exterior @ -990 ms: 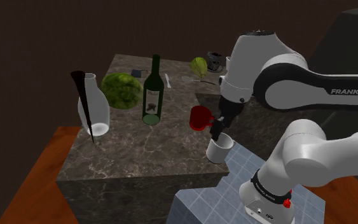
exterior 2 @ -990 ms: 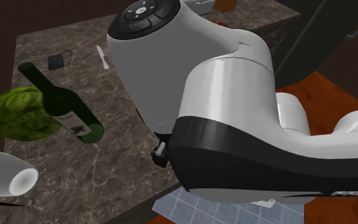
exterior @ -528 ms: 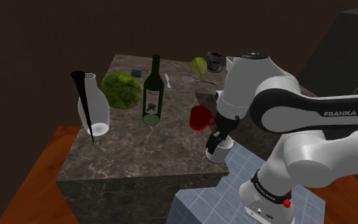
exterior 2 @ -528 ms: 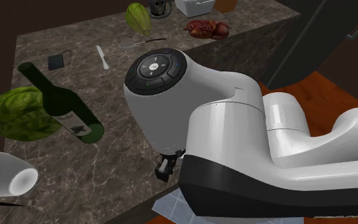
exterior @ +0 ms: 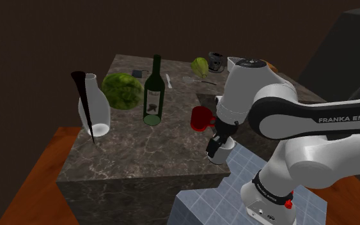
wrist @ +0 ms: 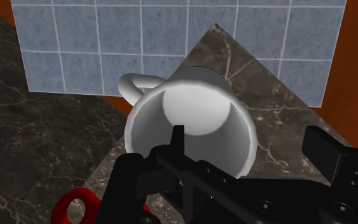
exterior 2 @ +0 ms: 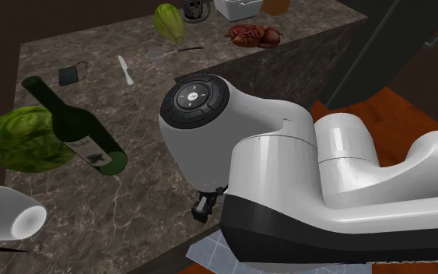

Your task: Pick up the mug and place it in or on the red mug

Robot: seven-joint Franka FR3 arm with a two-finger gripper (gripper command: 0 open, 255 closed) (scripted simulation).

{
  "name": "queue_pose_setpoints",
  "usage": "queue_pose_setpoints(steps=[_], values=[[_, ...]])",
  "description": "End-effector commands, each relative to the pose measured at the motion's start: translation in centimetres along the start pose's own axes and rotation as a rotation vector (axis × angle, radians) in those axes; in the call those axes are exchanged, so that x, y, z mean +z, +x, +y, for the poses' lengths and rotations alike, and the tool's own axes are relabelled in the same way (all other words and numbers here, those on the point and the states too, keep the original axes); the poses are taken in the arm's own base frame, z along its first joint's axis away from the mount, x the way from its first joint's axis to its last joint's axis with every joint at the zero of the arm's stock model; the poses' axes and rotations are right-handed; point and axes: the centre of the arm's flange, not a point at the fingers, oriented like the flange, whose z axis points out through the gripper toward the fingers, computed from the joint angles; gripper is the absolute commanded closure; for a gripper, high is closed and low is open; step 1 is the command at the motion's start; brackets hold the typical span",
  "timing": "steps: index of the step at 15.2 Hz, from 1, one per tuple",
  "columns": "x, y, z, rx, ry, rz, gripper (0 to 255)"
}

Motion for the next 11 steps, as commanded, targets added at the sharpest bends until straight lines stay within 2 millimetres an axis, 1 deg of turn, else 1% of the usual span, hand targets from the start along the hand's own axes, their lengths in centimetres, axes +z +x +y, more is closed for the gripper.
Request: queue_pose_setpoints(steps=[1,2,3,11], values=[[0.01,0.0,0.0,0.0,0.0,0.0,0],[0.0,0.0,0.0,0.0,0.0,0.0,0],[0.0,0.0,0.0,0.0,0.0,0.0,255],[0.01,0.0,0.0,0.0,0.0,0.0,255]])
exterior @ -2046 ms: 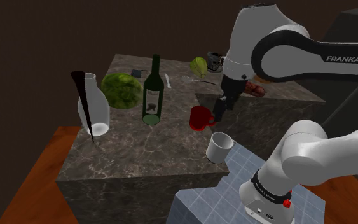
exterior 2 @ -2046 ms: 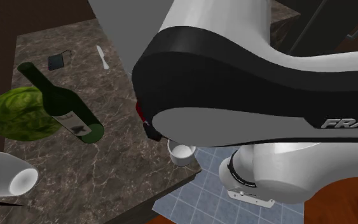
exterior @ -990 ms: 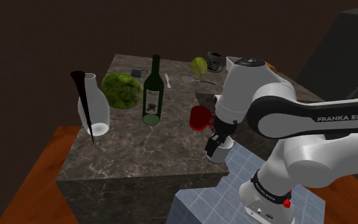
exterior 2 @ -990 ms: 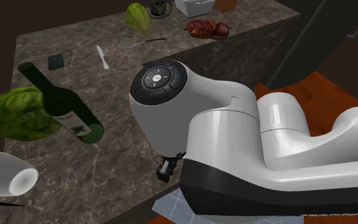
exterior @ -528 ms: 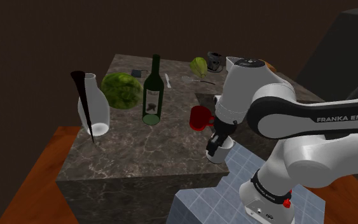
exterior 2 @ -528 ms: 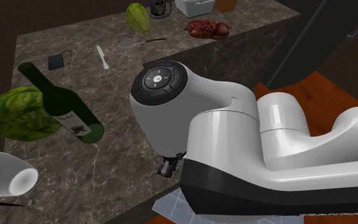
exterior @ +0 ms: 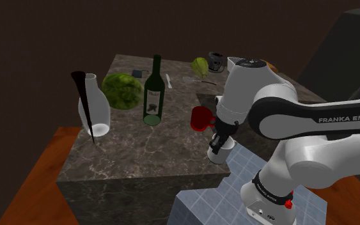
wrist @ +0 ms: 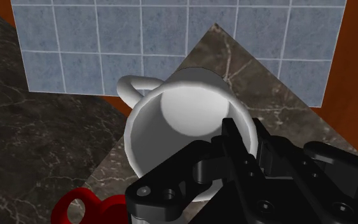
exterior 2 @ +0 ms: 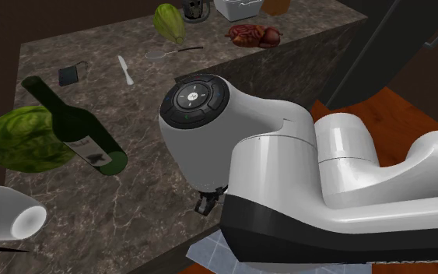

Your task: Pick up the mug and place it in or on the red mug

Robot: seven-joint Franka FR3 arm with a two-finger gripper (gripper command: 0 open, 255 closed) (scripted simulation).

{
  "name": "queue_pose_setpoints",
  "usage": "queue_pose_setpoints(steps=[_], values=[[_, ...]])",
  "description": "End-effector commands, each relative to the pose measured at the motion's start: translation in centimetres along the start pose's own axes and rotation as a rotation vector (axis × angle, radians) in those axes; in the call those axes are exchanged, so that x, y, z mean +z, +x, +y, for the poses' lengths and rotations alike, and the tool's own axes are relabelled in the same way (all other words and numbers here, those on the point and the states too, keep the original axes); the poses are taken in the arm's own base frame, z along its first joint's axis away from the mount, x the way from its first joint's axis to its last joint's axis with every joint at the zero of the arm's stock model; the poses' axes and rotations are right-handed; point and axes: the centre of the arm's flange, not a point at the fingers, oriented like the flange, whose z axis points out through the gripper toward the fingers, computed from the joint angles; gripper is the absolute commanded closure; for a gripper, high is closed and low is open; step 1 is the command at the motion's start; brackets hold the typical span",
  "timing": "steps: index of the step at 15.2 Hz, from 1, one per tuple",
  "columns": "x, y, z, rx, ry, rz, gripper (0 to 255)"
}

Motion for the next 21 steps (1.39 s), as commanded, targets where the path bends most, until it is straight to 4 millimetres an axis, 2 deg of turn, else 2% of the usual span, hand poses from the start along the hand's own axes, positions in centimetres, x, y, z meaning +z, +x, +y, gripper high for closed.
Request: queue_pose_setpoints(steps=[1,21], values=[[0.0,0.0,0.0,0.0,0.0,0.0,255],[-10.5,-0.3,0.7,0.0,0.0,0.0,255]])
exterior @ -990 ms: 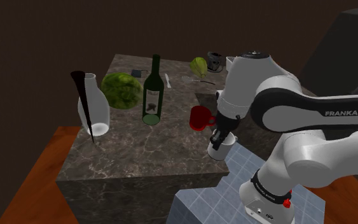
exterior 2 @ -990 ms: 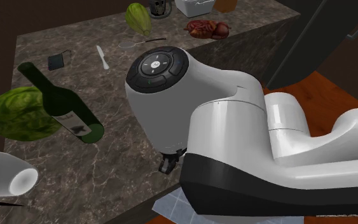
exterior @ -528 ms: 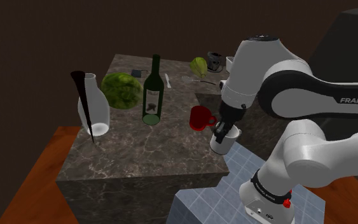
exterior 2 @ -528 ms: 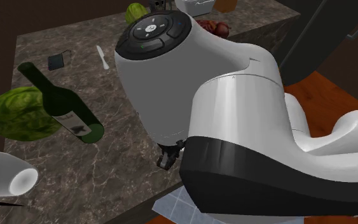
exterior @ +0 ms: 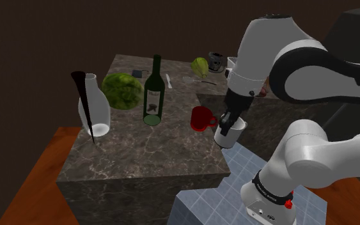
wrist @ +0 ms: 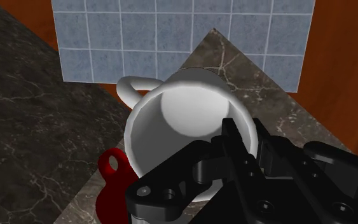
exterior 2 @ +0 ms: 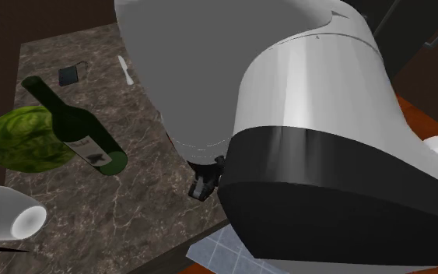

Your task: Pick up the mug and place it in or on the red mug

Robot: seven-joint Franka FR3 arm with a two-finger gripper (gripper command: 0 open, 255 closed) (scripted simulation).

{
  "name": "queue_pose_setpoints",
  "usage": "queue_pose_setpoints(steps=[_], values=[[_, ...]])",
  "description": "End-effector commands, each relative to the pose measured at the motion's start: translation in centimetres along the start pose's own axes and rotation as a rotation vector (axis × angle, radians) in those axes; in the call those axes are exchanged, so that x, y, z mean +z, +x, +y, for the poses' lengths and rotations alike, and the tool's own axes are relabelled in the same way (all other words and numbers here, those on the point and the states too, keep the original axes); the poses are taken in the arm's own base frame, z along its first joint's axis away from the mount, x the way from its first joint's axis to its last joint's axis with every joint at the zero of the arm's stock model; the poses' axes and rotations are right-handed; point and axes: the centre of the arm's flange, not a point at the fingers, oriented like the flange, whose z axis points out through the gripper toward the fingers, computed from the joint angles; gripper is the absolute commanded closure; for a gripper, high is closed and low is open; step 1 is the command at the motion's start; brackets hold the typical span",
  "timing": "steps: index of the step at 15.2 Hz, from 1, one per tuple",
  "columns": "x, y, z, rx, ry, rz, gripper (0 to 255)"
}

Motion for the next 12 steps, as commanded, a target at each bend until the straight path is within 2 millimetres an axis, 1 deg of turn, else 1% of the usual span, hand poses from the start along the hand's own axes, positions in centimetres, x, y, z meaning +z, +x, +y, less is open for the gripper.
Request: queue_pose_setpoints(steps=[1,12], values=[[-1.1,0.0,0.0,0.0,0.0,0.0,255],[-6.9,-0.2,0.4,0.0,0.0,0.0,255]])
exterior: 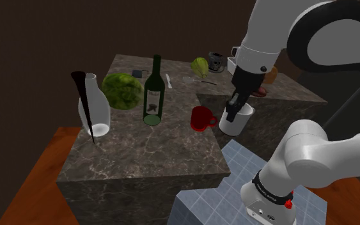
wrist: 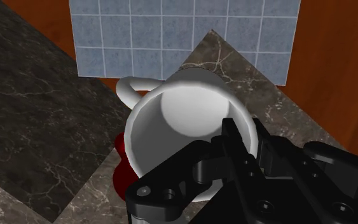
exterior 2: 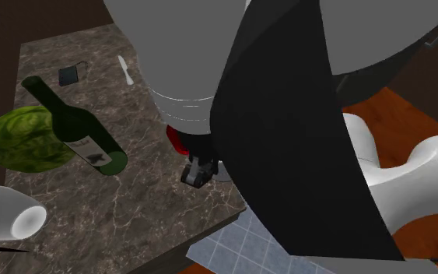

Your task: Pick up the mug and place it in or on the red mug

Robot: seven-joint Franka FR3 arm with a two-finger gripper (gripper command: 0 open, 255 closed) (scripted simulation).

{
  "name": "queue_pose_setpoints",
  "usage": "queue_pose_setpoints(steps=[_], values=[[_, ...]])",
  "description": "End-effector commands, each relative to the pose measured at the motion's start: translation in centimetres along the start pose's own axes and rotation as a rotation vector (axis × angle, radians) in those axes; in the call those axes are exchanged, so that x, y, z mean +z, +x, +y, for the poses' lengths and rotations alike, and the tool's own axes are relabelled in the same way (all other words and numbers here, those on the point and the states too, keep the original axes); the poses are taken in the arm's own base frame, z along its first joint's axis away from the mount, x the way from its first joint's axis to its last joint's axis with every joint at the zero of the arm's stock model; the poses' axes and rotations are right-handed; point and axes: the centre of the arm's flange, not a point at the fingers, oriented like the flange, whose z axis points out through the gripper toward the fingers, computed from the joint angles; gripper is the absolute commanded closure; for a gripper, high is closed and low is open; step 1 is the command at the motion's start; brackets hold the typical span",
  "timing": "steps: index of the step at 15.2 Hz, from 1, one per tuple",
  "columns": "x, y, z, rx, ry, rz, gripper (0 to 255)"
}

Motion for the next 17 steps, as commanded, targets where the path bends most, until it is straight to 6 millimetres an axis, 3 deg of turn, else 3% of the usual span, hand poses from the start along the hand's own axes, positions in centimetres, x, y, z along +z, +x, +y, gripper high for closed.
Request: queue_pose_setpoints(steps=[1,15,17], values=[[-0.8,-0.1,0.2,0.0,0.0,0.0,255],[-3.7,13.9,11.8,0.0,0.0,0.0,255],[-2.6,13.9,11.8,0.0,0.0,0.0,255]])
